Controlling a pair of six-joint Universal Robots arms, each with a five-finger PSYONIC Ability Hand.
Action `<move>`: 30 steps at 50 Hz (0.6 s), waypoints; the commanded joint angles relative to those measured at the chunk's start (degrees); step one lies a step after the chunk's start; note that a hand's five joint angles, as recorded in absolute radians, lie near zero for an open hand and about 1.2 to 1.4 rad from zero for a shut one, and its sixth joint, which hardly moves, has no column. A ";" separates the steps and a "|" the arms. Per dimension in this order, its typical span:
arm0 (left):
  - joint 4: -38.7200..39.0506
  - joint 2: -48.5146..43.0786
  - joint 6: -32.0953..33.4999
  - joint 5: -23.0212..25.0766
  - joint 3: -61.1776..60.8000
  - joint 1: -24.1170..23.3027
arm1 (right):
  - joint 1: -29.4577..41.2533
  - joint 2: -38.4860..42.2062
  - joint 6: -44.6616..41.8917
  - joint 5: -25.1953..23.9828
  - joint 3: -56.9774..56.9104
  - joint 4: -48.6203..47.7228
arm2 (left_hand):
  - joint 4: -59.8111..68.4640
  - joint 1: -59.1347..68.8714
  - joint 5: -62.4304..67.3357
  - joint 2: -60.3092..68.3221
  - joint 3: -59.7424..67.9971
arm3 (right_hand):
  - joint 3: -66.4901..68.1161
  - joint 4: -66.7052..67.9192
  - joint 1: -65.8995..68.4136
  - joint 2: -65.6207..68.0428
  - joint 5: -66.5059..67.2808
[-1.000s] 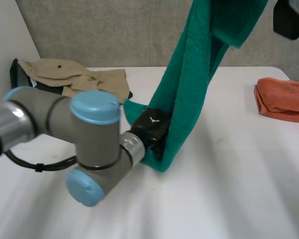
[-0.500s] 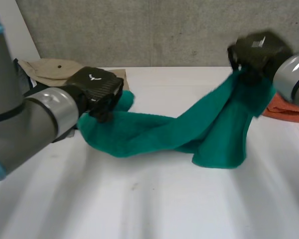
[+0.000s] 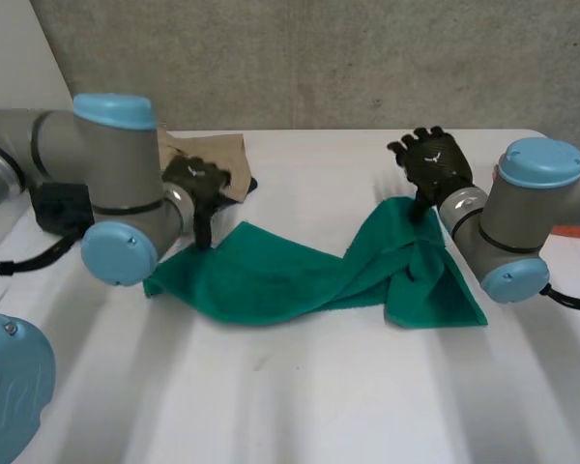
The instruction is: Fold the laundry.
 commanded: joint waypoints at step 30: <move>11.83 23.09 9.71 17.83 -39.32 23.96 | -6.61 2.13 -15.32 -17.19 -5.86 15.11 | -6.60 -1.42 -6.15 -6.84 -7.03 | 11.24 11.01 13.05 13.05 11.93</move>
